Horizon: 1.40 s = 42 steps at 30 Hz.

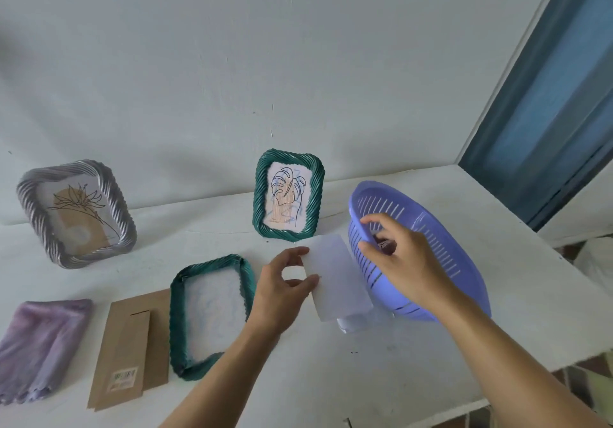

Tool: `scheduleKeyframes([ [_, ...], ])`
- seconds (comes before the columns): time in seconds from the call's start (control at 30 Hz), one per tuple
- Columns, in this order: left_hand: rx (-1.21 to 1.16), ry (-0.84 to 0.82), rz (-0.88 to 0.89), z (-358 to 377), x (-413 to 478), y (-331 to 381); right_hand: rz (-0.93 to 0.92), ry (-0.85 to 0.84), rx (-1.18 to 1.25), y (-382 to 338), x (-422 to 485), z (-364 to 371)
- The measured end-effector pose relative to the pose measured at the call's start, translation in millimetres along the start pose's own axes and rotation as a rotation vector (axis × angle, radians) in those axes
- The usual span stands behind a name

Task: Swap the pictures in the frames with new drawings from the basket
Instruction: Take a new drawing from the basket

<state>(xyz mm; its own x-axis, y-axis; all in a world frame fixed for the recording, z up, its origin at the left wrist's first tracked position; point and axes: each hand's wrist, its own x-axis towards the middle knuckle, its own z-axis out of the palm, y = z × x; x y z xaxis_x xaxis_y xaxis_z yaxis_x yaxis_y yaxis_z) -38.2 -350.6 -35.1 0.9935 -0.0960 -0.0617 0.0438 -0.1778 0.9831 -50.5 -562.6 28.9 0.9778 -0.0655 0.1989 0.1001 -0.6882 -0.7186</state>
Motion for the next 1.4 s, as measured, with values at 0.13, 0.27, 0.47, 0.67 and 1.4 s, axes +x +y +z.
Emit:
scheduleKeyframes([
  [0.13,0.033,0.008,-0.024,22.8,7.3,-8.3,0.002,0.01,0.036,1.3,4.5,-8.2],
  [0.27,0.127,0.004,-0.016,36.9,9.5,-13.1,-0.012,0.002,0.034,1.8,6.6,-7.9],
  [0.47,0.264,-0.021,0.065,44.9,9.4,-19.0,-0.031,-0.019,0.022,3.5,5.4,-1.8],
  [0.67,0.714,0.027,0.243,47.3,12.5,-34.7,-0.075,-0.013,-0.069,5.1,2.0,11.8],
  [1.4,0.629,-0.162,0.212,22.8,3.9,36.8,0.274,-0.118,-0.451,70.7,15.9,-10.7],
])
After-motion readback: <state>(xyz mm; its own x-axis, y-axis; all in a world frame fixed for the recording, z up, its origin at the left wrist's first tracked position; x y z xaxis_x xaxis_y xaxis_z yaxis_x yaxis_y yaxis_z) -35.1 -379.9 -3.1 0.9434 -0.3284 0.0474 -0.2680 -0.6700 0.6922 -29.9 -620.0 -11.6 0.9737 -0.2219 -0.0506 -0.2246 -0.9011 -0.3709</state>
